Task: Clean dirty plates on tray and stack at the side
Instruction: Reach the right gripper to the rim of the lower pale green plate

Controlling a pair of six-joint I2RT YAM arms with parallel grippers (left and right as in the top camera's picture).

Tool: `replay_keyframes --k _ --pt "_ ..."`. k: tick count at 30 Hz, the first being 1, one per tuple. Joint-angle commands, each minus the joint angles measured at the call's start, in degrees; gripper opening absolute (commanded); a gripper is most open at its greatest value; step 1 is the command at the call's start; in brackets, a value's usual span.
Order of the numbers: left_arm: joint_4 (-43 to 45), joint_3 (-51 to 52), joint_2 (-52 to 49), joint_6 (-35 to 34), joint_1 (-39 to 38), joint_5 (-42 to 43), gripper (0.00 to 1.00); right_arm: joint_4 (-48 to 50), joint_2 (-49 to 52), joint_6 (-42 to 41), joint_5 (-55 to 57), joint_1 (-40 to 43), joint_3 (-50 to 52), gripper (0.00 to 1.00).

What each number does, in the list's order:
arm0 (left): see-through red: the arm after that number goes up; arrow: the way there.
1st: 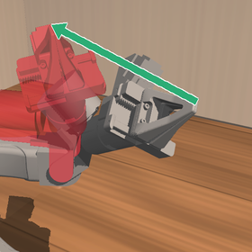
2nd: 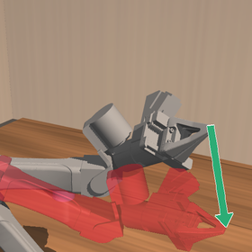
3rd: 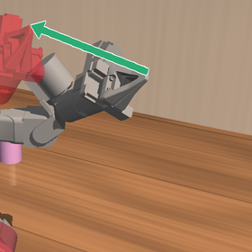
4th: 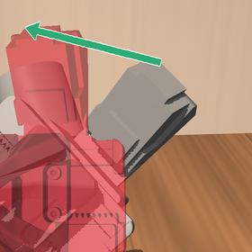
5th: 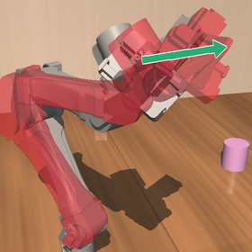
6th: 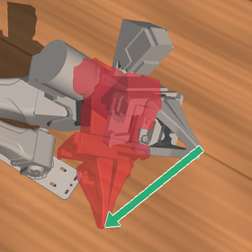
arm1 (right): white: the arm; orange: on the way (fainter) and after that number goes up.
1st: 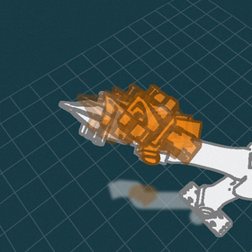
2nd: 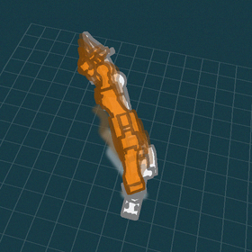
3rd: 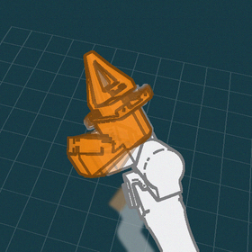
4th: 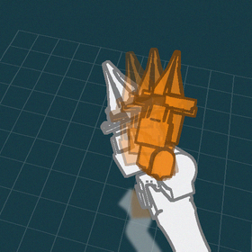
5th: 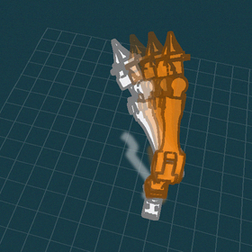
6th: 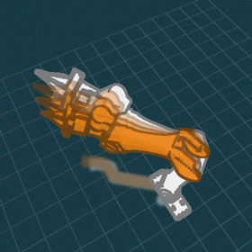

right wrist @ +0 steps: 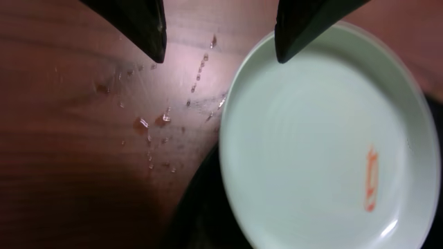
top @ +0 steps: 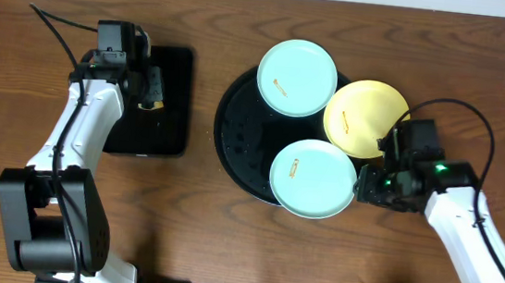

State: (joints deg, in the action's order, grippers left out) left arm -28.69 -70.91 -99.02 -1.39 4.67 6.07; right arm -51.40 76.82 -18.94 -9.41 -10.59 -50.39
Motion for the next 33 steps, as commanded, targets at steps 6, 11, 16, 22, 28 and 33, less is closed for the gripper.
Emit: replay_keyframes --k 6,11,16,22,28,33 --pt "-0.2 -0.1 -0.7 0.9 0.0 0.3 0.08 8.0 1.9 -7.4 4.0 -2.7 5.3 0.42" --pt "-0.2 -0.1 -0.7 0.9 0.0 0.3 0.08 13.5 2.7 -9.4 4.0 -4.7 8.2 0.37" --pt "-0.3 -0.1 -0.7 0.9 0.0 0.3 0.08 16.6 3.0 -9.8 5.0 -5.9 9.8 0.33" --pt "-0.5 -0.1 -0.7 0.9 0.0 0.3 0.08 18.7 3.1 -12.0 7.5 -6.0 11.8 0.27" --pt "-0.5 -0.1 -0.7 0.9 0.0 0.3 0.08 19.2 3.1 -12.3 7.5 -6.0 11.9 0.24" --pt "-0.5 -0.1 -0.7 0.9 0.0 0.3 0.08 20.4 3.1 -13.9 7.5 -6.0 11.9 0.14"
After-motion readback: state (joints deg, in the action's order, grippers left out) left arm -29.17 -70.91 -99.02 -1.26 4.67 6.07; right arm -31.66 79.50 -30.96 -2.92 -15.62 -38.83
